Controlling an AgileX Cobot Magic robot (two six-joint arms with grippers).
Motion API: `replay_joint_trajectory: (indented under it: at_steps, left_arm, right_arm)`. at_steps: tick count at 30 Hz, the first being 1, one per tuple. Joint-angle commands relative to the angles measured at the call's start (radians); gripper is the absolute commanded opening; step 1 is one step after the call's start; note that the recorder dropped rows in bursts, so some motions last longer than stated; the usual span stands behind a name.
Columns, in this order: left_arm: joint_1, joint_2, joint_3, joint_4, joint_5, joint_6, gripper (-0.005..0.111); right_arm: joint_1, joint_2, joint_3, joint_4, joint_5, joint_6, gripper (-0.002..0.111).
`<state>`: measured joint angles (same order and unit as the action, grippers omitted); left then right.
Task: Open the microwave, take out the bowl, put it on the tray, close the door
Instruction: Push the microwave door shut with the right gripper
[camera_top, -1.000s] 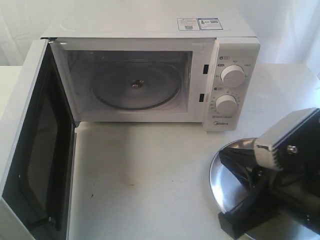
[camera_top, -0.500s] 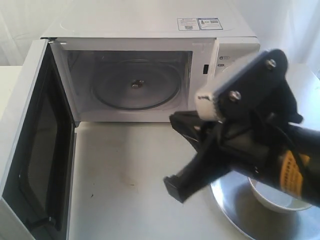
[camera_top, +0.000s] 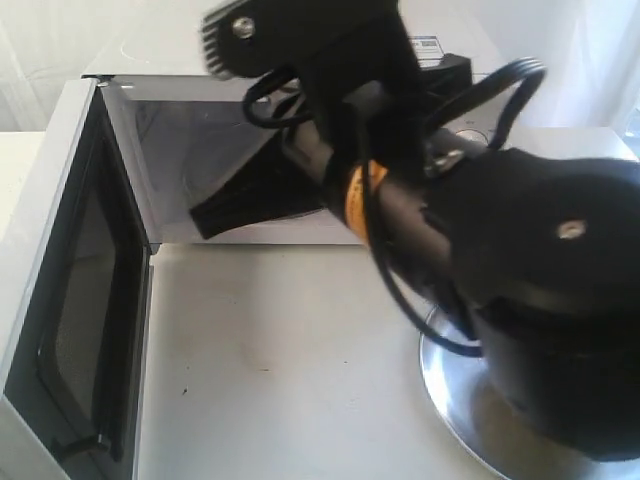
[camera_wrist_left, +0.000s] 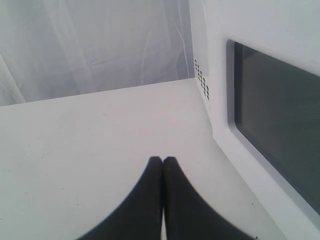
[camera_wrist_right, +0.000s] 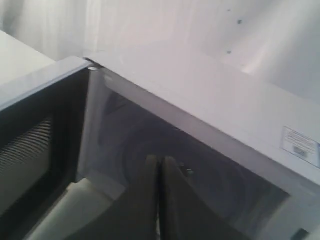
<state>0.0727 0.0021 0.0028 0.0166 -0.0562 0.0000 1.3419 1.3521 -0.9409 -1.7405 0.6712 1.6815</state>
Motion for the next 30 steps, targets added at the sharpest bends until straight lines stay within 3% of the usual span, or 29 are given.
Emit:
replay_joint_trajectory:
  at_steps: [1,6,8,14,21,30]
  left_arm:
    - [-0.003,-0.002,-0.003,-0.008,-0.004,0.0,0.0]
    - [-0.003,-0.002,-0.003,-0.008,-0.004,0.0,0.0]
    - [-0.003,-0.002,-0.003,-0.008,-0.004,0.0,0.0]
    - [-0.003,-0.002,-0.003,-0.008,-0.004,0.0,0.0]
    - [-0.003,-0.002,-0.003,-0.008,-0.004,0.0,0.0]
    - [-0.003,-0.002,-0.003,-0.008,-0.004,0.0,0.0]
  right_arm:
    - [0.087,0.087,-0.048,-0.004,0.005,-0.013,0.0]
    - [0.169,0.181,-0.102,-0.004,0.244,-0.044,0.0]
    - [0.184,0.194,-0.13,-0.004,0.263,-0.055,0.0]
    - [0.205,0.185,-0.19,-0.004,0.224,-0.086,0.0]
    - [0.205,0.227,-0.294,-0.004,-0.037,-0.149,0.0]
    - [0.205,0.331,-0.37,-0.004,0.045,-0.206,0.0]
